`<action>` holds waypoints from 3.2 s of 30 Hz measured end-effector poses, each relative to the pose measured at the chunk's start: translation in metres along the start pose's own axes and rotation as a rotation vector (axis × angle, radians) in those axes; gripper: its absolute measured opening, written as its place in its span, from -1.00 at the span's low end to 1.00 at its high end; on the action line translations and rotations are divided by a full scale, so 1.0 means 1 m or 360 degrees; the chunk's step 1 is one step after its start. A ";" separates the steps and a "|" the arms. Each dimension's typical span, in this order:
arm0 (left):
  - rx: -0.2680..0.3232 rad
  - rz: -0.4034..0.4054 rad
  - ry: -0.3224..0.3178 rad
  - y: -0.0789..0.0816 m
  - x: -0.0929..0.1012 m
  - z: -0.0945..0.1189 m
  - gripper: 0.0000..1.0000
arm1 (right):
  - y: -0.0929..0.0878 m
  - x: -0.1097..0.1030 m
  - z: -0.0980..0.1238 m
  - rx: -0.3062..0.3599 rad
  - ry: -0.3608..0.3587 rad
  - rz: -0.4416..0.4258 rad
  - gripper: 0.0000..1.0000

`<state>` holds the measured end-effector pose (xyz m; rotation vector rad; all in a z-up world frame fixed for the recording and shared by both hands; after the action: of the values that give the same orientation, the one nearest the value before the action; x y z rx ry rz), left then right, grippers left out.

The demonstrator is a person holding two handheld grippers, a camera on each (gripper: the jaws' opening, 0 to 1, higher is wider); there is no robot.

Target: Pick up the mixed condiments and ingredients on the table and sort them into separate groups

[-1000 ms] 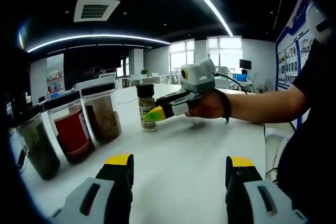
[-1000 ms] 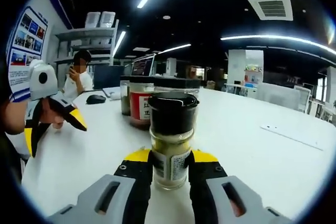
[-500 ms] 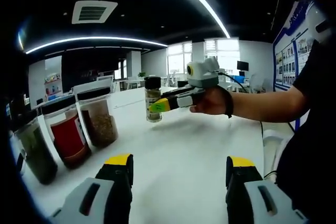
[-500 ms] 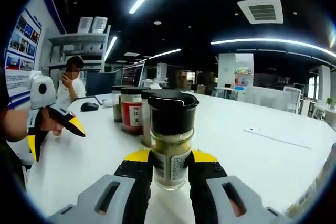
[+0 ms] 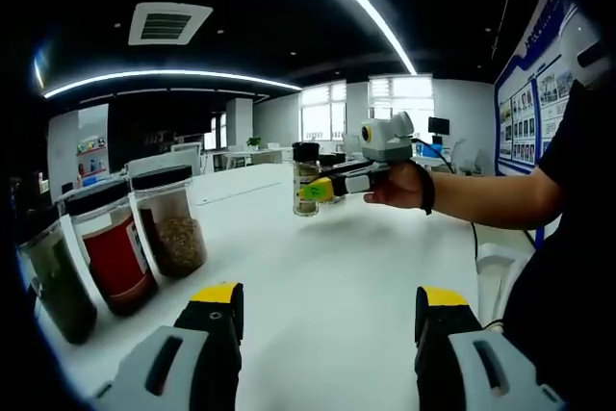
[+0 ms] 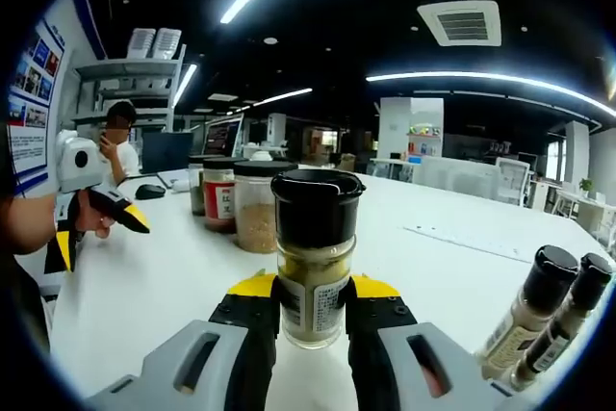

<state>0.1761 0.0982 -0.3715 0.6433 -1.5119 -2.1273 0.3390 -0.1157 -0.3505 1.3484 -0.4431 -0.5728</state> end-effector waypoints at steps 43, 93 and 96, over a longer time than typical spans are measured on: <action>-0.0042 -0.0029 -0.0042 0.001 0.004 -0.013 0.43 | -0.021 0.099 0.133 0.0066 -0.0603 -0.0097 -0.45; -0.0065 0.0007 -0.0006 -0.012 -0.002 -0.001 0.42 | -0.042 0.172 0.120 -0.0048 -0.0999 -0.0228 -0.45; -0.0079 0.0008 -0.0001 -0.015 -0.002 -0.001 0.42 | -0.043 0.178 0.119 -0.0040 -0.1003 -0.0233 -0.45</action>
<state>0.1772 0.1030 -0.3856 0.6213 -1.4548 -2.1543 0.4010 -0.3233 -0.3772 1.1628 -0.8452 -1.1291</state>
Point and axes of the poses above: the point that each gripper's makers call its tool centre point, and the gripper's own axes: z roughly backward along the fingers, x roughly to its right, y roughly out of its top, the point moved 6 cm from there along z, roughly backward along the fingers, and after that the axes turned 6 degrees about -z, right-handed, at the moved point
